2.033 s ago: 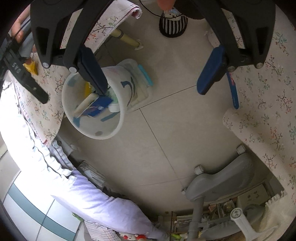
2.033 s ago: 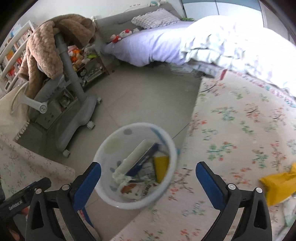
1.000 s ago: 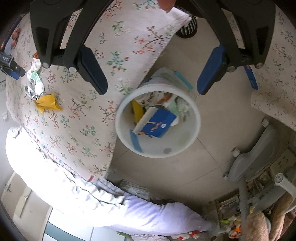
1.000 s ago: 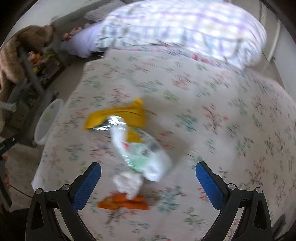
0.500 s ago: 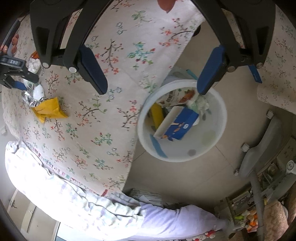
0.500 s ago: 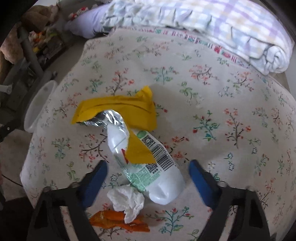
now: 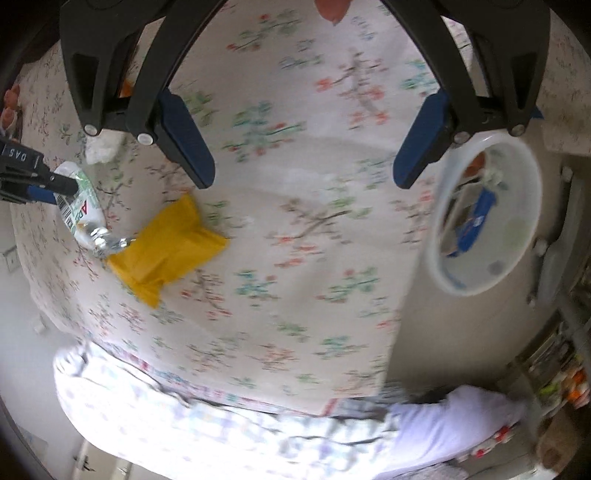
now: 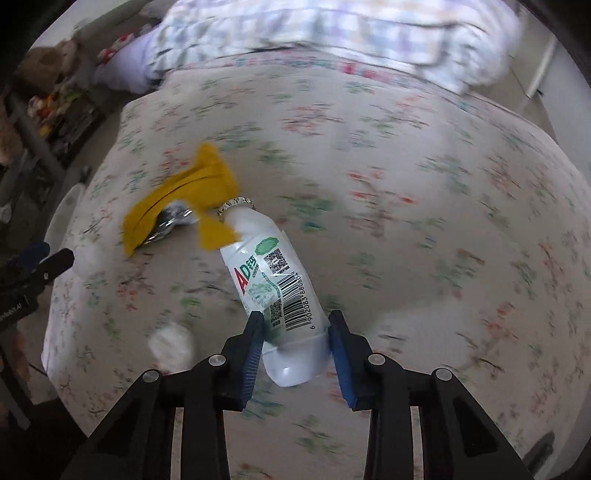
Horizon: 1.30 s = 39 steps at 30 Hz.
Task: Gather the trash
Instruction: 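Grasp the white bottle with the right tool, then lift the white bottle with the right tool while the left tool closes on the yellow bag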
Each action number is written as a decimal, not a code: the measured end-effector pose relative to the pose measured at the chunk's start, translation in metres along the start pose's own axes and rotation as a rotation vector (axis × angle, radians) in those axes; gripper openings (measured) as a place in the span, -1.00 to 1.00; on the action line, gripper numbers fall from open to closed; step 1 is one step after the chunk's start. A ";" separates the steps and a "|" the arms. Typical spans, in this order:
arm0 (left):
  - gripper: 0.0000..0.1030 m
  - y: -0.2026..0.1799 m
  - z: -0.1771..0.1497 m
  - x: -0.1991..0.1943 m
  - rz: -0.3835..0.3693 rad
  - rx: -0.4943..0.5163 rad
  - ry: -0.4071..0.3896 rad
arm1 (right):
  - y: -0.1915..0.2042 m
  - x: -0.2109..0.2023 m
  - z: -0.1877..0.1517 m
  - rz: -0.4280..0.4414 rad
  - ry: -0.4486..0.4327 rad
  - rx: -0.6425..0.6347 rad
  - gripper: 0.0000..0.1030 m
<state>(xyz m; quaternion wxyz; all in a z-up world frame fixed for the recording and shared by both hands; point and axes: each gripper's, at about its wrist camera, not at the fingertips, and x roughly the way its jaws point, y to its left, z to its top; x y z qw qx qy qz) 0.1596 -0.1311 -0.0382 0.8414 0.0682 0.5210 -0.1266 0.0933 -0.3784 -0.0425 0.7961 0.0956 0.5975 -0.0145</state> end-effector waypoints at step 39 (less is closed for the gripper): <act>-0.77 -0.093 0.010 0.032 -0.219 0.155 -0.019 | -0.076 -0.034 -0.023 0.134 -0.053 0.198 -0.41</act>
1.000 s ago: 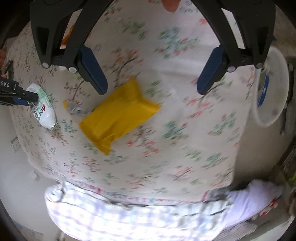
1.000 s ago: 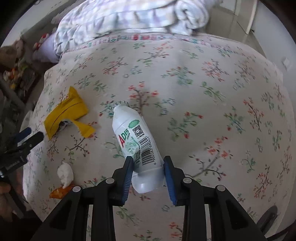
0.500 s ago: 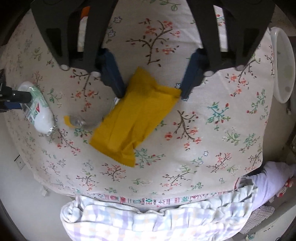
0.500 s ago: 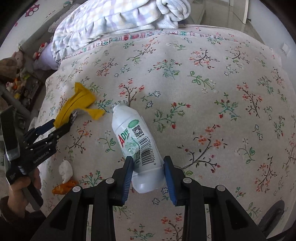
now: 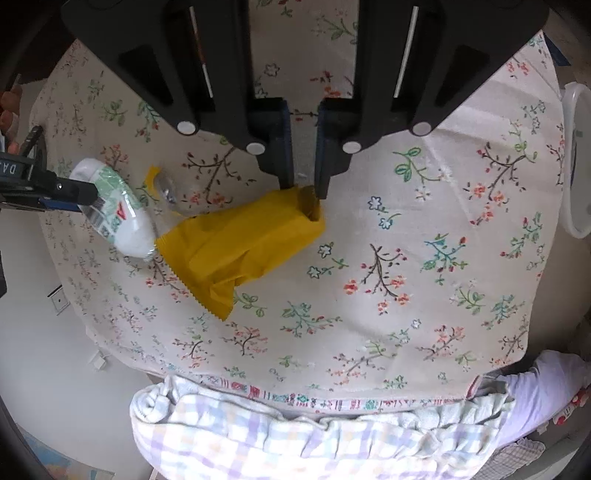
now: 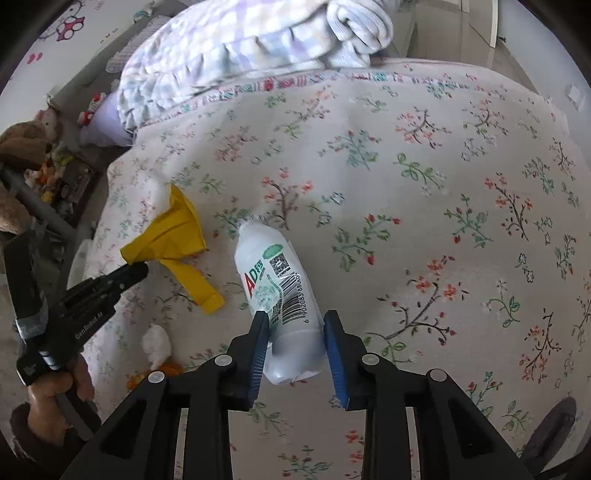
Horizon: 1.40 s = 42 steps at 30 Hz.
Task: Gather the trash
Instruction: 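Lift the white bottle with the right tool while the left tool closes on the yellow bag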
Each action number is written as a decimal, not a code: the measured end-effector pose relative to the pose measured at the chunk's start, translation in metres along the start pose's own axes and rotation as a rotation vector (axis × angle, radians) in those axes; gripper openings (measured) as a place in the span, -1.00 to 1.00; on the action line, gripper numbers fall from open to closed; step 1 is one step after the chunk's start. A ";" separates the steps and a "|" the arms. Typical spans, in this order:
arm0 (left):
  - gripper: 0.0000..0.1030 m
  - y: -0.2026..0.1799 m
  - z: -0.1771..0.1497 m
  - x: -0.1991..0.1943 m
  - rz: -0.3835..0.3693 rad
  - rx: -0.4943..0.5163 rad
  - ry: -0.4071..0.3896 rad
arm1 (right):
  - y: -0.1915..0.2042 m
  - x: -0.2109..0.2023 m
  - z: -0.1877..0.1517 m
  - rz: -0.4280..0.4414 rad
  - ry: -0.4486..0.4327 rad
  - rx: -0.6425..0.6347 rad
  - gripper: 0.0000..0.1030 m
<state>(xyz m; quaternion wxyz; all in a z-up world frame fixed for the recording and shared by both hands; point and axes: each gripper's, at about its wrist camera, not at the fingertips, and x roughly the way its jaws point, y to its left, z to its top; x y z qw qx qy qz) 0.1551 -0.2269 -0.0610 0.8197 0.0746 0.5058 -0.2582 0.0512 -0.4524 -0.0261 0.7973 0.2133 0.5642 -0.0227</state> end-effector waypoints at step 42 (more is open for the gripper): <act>-0.79 0.149 -0.044 -0.099 0.109 -0.266 -0.089 | 0.138 0.011 0.017 0.200 -0.011 -0.141 -0.24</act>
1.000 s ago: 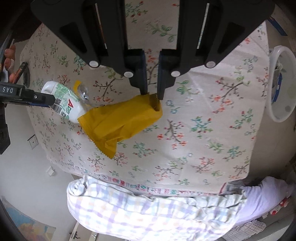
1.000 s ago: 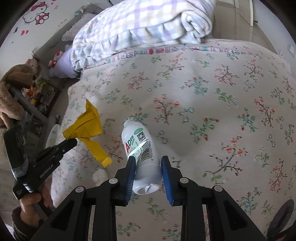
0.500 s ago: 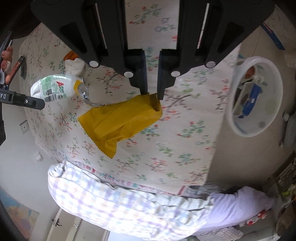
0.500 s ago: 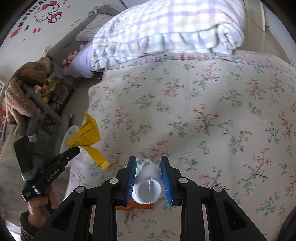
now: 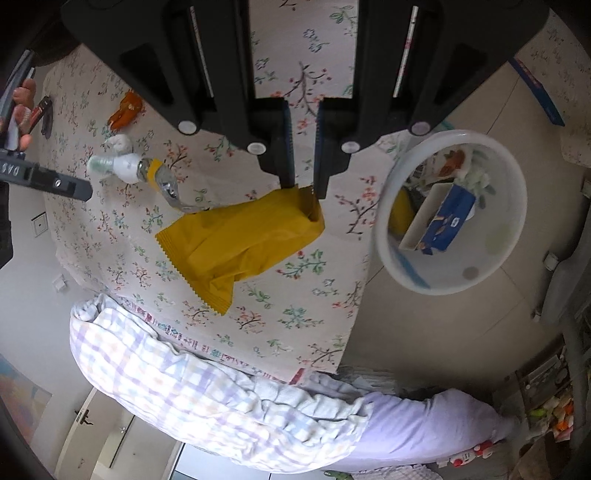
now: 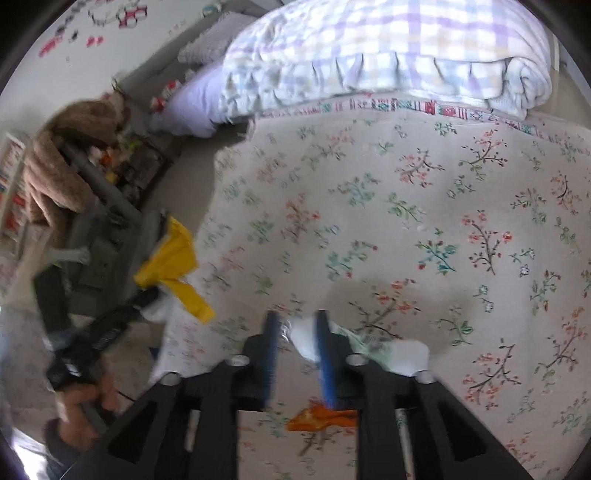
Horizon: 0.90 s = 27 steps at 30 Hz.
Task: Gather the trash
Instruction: 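Lift the white bottle with the right tool while the left tool closes on the yellow bag, then carry bottle and yellow bag to the wastebasket while the left tool opens to drop the bag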
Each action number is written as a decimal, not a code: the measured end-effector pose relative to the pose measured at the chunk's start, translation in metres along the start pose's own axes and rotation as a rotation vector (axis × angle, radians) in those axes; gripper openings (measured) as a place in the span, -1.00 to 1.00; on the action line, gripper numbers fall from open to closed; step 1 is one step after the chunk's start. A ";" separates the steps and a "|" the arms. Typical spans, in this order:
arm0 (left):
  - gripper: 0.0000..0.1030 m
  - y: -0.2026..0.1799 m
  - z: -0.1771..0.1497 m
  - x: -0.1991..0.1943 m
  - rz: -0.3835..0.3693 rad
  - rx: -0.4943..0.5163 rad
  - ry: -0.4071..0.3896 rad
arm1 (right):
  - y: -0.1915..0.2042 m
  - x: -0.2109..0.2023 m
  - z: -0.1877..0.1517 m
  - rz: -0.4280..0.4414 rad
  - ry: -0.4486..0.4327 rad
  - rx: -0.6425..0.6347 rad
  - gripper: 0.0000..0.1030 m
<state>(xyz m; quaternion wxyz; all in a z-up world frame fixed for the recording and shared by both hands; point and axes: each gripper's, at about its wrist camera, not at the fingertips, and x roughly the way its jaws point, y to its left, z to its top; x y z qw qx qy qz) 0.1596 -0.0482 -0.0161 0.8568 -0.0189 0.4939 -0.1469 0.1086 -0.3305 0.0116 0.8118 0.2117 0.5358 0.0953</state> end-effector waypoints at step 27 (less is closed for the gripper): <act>-0.78 0.015 -0.004 -0.008 0.014 -0.039 0.009 | 0.017 0.048 -0.014 -0.319 0.028 -0.314 -0.27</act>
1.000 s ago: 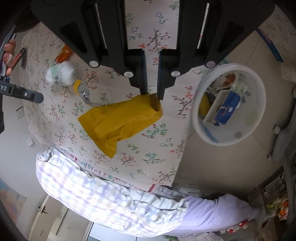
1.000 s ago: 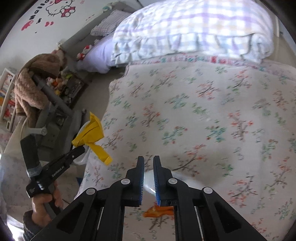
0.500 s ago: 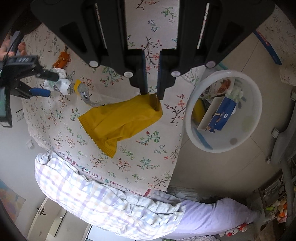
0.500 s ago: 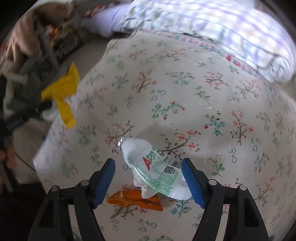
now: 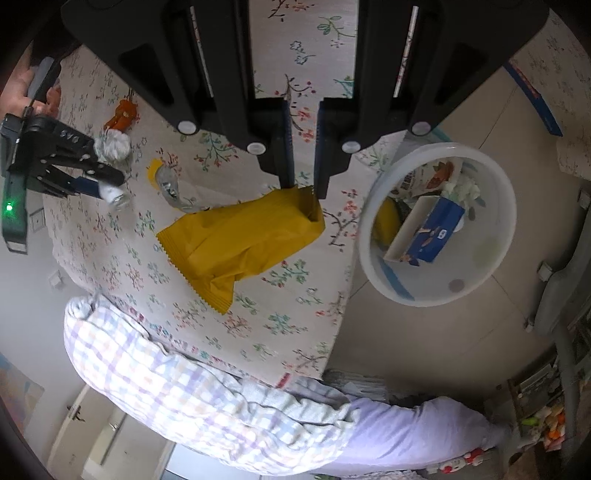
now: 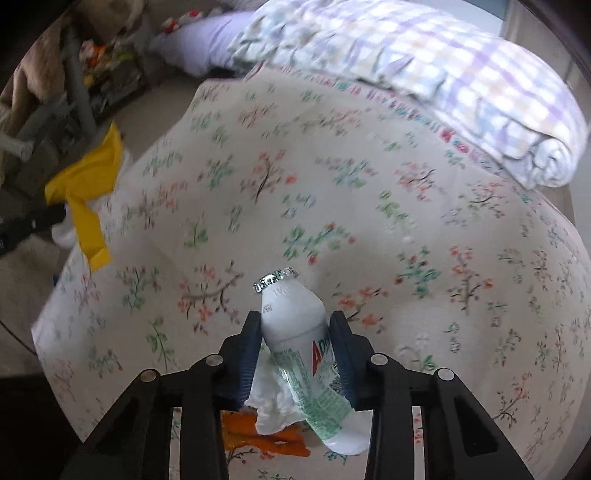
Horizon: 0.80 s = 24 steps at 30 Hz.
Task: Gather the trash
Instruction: 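Carry bottle and yellow bag to the wastebasket while the left tool opens to drop the bag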
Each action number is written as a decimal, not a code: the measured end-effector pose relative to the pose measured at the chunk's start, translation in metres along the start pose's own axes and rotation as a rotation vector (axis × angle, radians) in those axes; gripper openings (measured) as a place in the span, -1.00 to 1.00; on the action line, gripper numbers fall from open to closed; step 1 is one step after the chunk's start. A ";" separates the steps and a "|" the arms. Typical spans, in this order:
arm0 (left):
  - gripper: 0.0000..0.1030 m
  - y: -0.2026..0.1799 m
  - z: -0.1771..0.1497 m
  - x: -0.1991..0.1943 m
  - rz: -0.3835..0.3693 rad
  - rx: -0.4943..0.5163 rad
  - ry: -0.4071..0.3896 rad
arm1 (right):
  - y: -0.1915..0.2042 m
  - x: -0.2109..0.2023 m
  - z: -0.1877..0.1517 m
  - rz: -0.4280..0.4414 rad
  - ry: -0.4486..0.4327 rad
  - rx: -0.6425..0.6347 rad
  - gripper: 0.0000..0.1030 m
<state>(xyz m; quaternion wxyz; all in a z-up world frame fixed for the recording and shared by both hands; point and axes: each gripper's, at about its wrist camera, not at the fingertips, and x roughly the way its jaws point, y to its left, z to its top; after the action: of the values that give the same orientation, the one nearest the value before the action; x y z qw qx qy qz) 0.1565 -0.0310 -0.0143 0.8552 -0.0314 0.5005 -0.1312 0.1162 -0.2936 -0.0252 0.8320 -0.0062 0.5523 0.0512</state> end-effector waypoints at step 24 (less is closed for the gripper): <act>0.46 0.104 0.002 -0.015 0.221 -0.279 -0.032 | 0.045 -0.067 0.034 0.185 -0.309 0.108 -0.29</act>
<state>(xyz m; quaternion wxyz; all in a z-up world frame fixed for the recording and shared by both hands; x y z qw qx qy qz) 0.1713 0.0734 -0.0198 0.8597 -0.0967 0.5004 0.0348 0.1171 -0.2515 0.0520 0.8979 0.0971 0.4180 0.0982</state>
